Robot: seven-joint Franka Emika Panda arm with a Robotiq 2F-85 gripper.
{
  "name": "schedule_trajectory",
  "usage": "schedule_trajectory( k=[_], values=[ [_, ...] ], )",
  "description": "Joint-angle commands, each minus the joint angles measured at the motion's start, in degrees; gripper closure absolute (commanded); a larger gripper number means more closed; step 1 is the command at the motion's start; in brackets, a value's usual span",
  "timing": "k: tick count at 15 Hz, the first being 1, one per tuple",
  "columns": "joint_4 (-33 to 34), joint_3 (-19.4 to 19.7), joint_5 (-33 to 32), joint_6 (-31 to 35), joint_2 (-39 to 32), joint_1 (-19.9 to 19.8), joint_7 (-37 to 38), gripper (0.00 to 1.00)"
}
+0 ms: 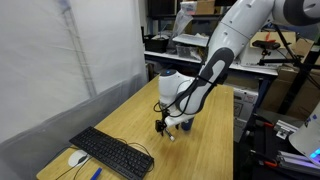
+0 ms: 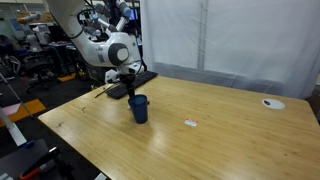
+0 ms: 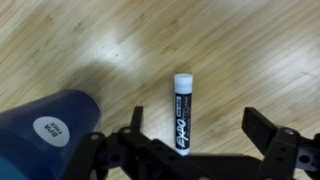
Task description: Pick up the pen from the table and put it in the blue cup.
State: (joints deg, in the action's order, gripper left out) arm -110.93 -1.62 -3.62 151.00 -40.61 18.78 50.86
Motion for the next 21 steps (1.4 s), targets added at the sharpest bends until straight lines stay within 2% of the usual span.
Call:
schedule_trajectory(
  k=[1, 8, 21],
  values=[
    [1.32, 0.59, 1.53, 3.28, -1.86, -0.16, -3.44, 0.0],
    [3.15, 1.74, 3.49, 6.68, -4.59, 0.13, -6.46, 0.0],
    [8.8, 3.41, 4.03, 4.45, -8.9, -0.22, -7.31, 0.0]
  ],
)
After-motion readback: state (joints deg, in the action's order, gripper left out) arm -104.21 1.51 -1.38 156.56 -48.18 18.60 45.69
